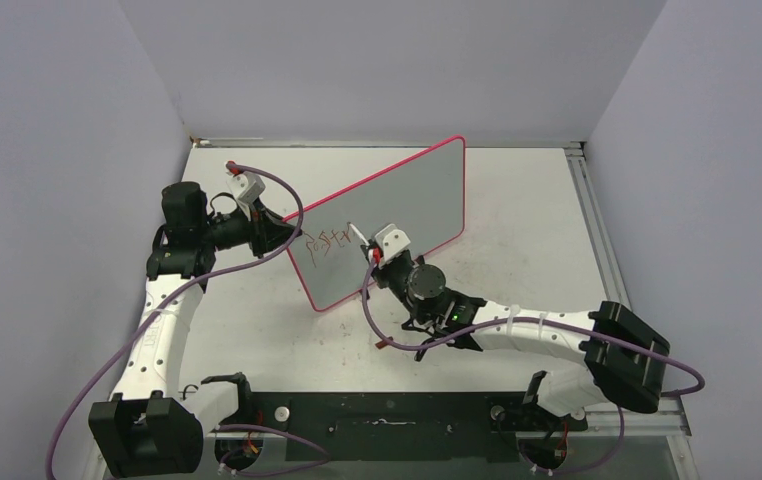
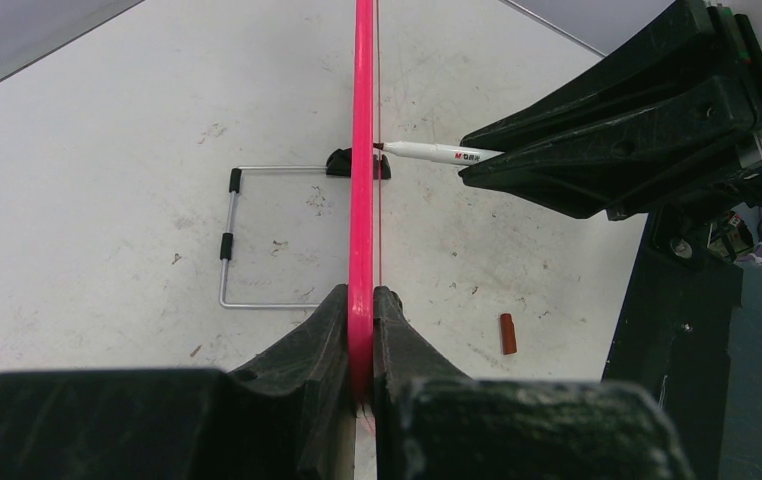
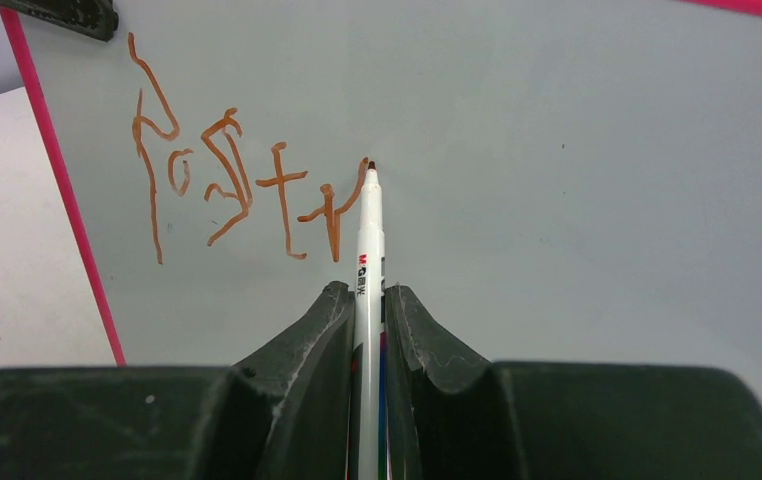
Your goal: Write a sentence on the whiteboard
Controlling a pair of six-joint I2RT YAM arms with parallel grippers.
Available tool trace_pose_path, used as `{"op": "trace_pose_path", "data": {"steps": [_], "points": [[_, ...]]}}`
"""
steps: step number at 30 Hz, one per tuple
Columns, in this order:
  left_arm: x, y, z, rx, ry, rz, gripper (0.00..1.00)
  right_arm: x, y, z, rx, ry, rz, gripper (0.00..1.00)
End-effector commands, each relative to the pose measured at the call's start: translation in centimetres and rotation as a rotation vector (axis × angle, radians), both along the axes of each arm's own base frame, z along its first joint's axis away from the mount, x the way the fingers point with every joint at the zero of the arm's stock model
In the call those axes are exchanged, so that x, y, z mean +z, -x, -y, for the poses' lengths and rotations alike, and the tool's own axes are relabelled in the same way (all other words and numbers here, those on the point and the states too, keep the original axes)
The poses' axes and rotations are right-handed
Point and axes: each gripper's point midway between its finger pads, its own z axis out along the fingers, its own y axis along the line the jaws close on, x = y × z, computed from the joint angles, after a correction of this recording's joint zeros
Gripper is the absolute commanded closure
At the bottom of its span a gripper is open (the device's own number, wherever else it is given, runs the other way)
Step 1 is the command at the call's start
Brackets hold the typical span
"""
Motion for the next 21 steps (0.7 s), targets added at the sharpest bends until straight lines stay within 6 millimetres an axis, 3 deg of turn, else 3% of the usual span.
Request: {"op": "trace_pose_path", "data": {"steps": [1,6,13,21], "points": [[-0.3,0.4,0.0,-0.012,-0.021,0.001,1.0,2.9,-1.0,-0.3,-0.029,-0.075,0.048,0.95],[-0.3,0.4,0.0,-0.011,-0.023,0.004,1.0,2.3,-1.4,-0.3,-0.036,-0.064,0.034,0.95],[-0.2,0.4,0.0,-0.011,-0.023,0.005,1.0,3.3,-0.3,1.2,-0.038,-0.102,0.051,0.95],[-0.3,0.4,0.0,-0.011,-0.022,0.004,1.0,1.4,-0.5,1.6,-0.056,-0.066,0.017,0.95]]}}
